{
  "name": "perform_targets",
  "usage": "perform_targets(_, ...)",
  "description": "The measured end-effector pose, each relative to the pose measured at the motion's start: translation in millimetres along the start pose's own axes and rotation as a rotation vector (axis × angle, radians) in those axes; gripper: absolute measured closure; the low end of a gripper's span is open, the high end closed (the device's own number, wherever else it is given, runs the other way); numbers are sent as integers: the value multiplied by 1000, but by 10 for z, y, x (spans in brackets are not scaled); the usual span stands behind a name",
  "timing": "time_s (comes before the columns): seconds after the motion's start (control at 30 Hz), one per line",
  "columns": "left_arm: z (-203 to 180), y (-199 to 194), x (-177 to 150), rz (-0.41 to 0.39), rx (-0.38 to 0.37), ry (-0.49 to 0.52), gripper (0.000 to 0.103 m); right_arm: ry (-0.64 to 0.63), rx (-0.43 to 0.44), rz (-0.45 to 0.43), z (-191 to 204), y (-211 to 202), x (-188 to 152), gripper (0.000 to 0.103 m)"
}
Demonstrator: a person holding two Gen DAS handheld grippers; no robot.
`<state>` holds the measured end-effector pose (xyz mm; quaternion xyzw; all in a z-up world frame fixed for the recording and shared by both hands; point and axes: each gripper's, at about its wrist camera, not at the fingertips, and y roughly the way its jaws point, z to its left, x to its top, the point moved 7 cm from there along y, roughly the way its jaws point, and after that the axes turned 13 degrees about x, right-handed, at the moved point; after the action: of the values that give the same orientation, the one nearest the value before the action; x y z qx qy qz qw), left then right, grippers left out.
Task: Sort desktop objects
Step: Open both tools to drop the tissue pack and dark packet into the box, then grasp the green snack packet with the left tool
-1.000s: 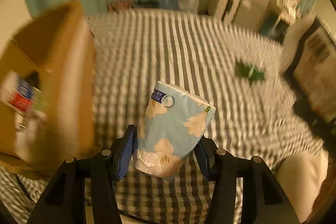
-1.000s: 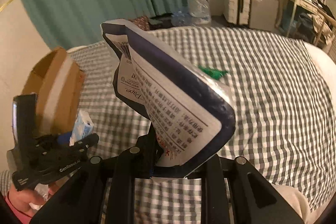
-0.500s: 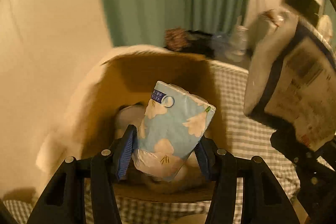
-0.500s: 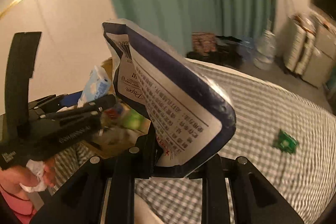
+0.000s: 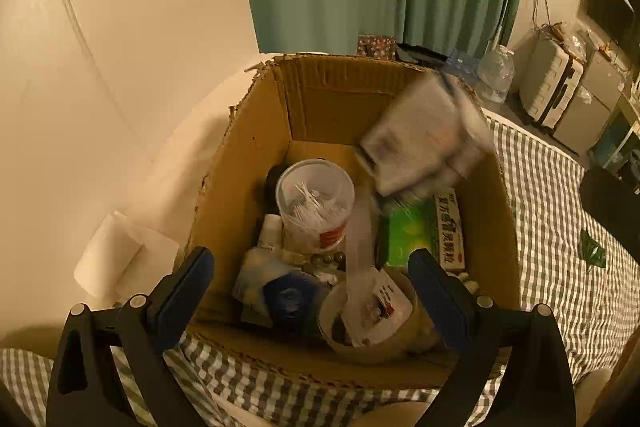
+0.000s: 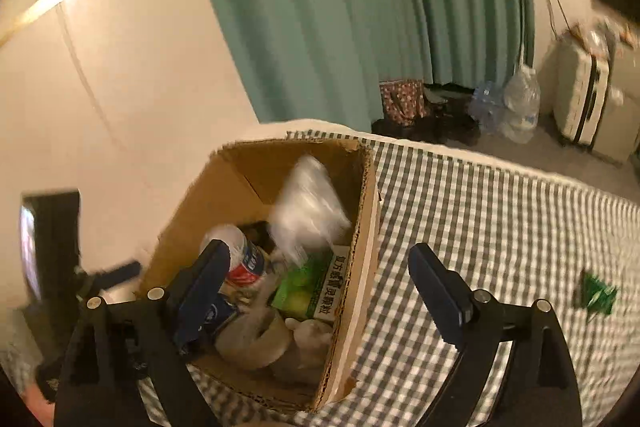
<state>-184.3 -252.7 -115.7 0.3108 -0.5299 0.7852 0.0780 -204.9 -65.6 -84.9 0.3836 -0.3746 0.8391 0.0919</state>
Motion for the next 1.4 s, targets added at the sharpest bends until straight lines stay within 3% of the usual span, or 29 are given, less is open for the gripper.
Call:
perform_targets(0.2, -403, -344, -78, -56, -71, 42, 2, 47, -56, -103, -499, -523, -38, 10)
perform_targets(0.27, -588, -506, -129, -80, -96, 46, 0, 64, -112, -129, -732, -695, -61, 5)
perform_targets(0.43, -1214, -803, -262, -106, -175, 92, 0, 117, -266, -166, -1301, -1208, -214, 4)
perform_targets(0.67, -2070, -878, -528, -50, -248, 148, 0, 141, -443, -188, -2102, -1898, -559, 4)
perform_targets(0.93, -3022, -815, -711, -38, -285, 271, 0, 297, -571, -201, -3071, -2257, -866, 4)
perform_targets(1.07, -3559, -790, -799, -40, -326, 349, 0, 362, -584, -211, -3404, -2356, -905, 4)
perform_targets(1.4, -4693, -612, -815, -44, -425, 402, 0, 428, -602, -193, -4073, -2235, -991, 4)
